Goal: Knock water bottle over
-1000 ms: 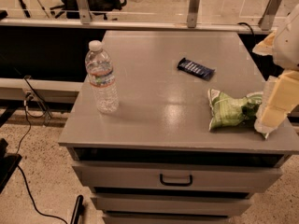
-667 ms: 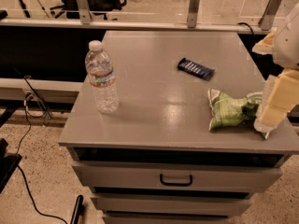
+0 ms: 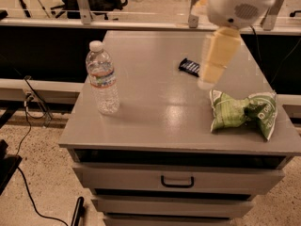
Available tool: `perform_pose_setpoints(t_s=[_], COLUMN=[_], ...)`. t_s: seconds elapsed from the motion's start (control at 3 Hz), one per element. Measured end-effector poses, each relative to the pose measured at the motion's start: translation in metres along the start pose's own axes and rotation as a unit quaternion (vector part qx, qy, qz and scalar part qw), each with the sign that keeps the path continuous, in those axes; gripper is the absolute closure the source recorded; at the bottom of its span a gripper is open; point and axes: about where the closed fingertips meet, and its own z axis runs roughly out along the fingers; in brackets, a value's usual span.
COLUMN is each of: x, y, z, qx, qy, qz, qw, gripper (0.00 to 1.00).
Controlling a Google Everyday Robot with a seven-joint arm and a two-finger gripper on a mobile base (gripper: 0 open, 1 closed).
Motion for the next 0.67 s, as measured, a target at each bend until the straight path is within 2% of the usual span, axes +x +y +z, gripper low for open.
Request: perform_pose_setpoints(t_s=[0.33, 0.67], x=[-0.0792, -0.0793], y=[-0.0385, -0.0385], z=[0.0048, 0.0048], qx=[0.01, 0.01], qy=[-0.072, -0.072], qz=[-0.058, -0.058], qw=[0.9956, 0.9956], gripper=[0.0, 0.0])
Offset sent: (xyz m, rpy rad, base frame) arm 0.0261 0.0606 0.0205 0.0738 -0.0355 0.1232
